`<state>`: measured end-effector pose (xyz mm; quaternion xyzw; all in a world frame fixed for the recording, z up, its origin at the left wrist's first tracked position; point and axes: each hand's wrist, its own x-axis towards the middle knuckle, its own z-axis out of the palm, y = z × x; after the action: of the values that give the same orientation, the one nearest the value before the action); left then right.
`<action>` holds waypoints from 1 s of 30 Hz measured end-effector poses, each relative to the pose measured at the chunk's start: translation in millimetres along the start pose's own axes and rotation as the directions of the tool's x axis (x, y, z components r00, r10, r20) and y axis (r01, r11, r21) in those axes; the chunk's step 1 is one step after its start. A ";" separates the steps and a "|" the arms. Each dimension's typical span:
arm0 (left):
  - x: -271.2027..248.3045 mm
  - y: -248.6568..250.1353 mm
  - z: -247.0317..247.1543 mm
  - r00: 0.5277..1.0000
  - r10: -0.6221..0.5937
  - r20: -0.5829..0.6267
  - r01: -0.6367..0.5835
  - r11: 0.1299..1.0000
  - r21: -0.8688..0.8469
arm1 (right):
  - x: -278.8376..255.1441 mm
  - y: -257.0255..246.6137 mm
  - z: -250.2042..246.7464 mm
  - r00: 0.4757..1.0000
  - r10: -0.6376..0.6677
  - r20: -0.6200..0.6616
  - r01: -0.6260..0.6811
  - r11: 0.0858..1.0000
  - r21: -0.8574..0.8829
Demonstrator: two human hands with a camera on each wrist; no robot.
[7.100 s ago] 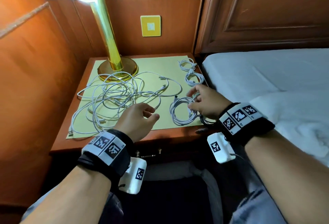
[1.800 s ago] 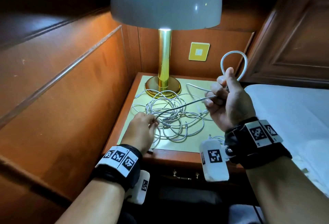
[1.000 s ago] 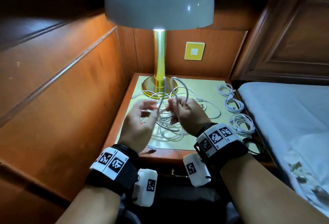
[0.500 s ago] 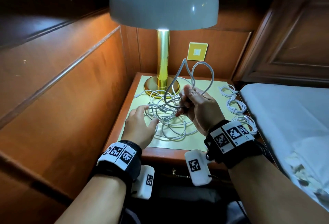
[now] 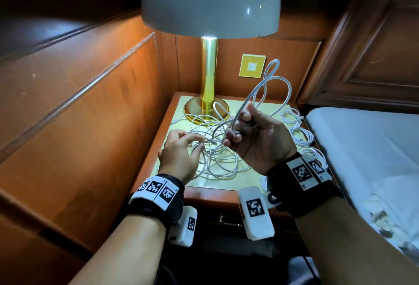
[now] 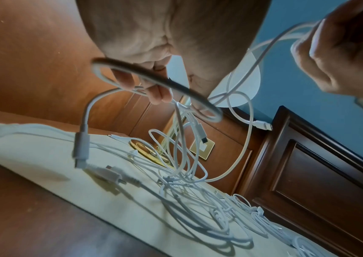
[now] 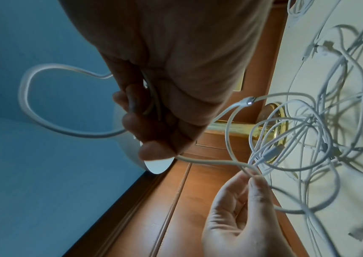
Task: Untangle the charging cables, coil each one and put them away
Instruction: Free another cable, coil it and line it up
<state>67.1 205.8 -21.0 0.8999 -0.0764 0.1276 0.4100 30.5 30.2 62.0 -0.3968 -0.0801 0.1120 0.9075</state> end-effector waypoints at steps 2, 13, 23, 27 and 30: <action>3.5 -1.1 0.5 0.999 -0.007 -0.037 0.008 1.000 0.016 | -0.7 -0.9 -1.2 0.999 -0.006 -0.050 0.006 1.000 -0.007; 8.4 -0.7 -8.0 0.900 0.228 -0.371 -0.272 0.960 -0.070 | 7.2 7.3 -39.9 0.887 -0.287 -0.362 -0.138 0.583 -0.801; 10.2 -6.7 -13.9 0.924 0.064 -0.377 -0.147 0.970 -0.194 | 10.9 15.2 -28.4 0.927 -0.243 -0.287 -0.111 0.554 -0.825; 9.6 -9.3 -9.8 0.960 0.051 -0.274 -0.103 0.978 -0.182 | 10.3 12.6 -22.3 0.931 -0.230 -0.285 -0.025 0.737 -0.676; 5.1 -3.8 -9.6 0.986 0.126 -0.110 -0.139 0.983 -0.119 | 8.8 11.6 -17.0 0.946 -0.206 -0.251 0.013 0.796 -0.605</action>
<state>71.3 215.3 -16.2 0.8574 -0.1232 0.1953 0.4599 41.3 28.3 42.6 -0.6683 0.0063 -0.0348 0.7430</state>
